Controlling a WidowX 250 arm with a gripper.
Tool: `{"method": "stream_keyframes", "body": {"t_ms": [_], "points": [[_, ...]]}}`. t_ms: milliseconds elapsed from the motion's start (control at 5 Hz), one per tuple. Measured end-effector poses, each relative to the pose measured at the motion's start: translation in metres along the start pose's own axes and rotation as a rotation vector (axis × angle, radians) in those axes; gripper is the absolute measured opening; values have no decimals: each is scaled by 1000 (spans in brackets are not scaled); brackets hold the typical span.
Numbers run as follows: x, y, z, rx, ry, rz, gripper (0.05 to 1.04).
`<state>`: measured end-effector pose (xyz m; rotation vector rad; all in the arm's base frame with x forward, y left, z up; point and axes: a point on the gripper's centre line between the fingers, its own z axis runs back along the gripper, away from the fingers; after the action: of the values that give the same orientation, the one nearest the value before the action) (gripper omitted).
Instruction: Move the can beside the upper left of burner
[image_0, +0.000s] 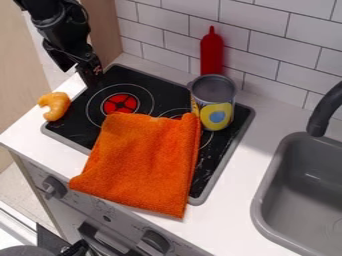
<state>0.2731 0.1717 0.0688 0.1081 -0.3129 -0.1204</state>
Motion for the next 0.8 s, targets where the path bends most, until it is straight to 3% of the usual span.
{"method": "stream_keyframes", "body": {"t_ms": [200, 400, 600, 800], "points": [[-6, -5, -8, -24, 26, 22, 998], [-8, -23, -12, -56, 70, 207, 998], [2, -44, -10, -70, 74, 439, 998], [8, -72, -5, -75, 142, 548, 998]]}}
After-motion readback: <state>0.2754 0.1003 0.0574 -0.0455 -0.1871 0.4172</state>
